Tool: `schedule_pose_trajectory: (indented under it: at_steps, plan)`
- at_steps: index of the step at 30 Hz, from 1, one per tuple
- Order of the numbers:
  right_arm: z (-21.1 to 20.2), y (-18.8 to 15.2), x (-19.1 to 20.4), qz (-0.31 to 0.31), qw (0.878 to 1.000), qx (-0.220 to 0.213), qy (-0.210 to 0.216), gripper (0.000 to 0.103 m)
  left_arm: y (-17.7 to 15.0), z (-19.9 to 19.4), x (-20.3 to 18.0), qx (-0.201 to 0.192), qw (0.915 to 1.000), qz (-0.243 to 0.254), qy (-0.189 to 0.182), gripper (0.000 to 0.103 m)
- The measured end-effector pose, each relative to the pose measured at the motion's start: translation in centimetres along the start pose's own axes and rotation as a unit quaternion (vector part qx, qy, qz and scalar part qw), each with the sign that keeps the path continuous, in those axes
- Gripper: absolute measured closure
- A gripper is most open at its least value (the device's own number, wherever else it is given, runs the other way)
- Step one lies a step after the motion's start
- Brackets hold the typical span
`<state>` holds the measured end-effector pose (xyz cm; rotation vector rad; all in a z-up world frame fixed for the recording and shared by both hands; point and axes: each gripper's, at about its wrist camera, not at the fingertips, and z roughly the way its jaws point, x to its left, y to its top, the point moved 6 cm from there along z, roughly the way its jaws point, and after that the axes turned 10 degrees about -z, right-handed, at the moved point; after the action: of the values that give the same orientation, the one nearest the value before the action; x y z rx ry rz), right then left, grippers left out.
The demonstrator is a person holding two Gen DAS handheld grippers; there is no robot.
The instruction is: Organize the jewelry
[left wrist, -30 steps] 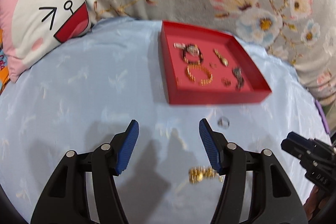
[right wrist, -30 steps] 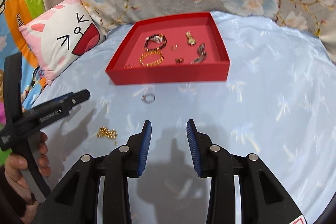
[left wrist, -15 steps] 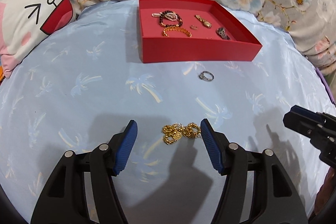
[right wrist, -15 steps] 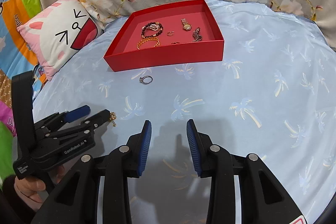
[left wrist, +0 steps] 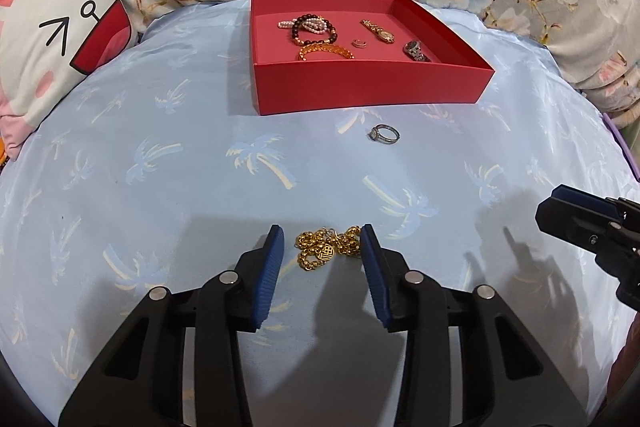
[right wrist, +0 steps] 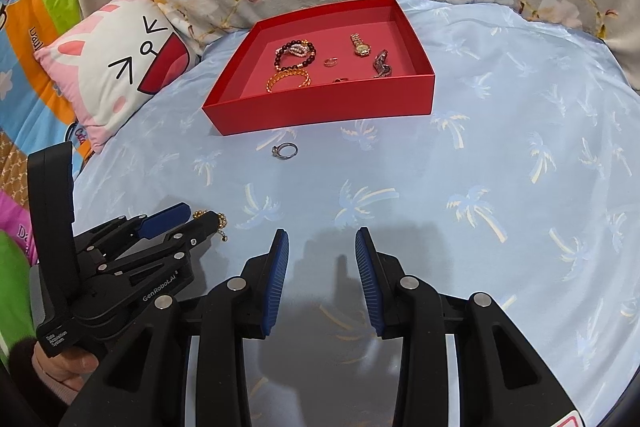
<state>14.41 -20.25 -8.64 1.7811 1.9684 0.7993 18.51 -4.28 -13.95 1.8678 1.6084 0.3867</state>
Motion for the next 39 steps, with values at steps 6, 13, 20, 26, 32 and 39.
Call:
schedule_pose_trajectory:
  at_steps: [6,13,20,26,32,39]
  plan:
    - [0.2,-0.2,-0.1,0.002,1.000,0.002,0.003,0.068,0.1,0.1,-0.1,0.001,1.0000,0.002,-0.004,0.081]
    - [0.6,-0.2,0.1,0.001,1.000,0.005,0.006,0.068,0.1,0.2,-0.2,0.004,0.9999,0.000,-0.014,0.091]
    - [2.2,1.3,0.8,-0.017,1.000,0.007,0.017,0.068,0.3,-0.4,0.8,0.011,0.9992,-0.025,-0.029,0.096]
    - [5.4,3.9,2.0,-0.033,0.999,0.012,0.030,0.068,0.6,-0.8,2.2,0.009,0.9992,-0.034,-0.018,0.100]
    - [8.9,5.8,2.7,-0.047,0.998,0.027,0.026,0.069,0.8,-0.7,2.8,0.013,0.9990,-0.039,-0.017,0.100]
    - [11.1,6.9,3.0,-0.061,0.998,0.030,0.011,0.069,0.6,-0.8,2.2,0.016,0.9990,-0.035,-0.023,0.075]
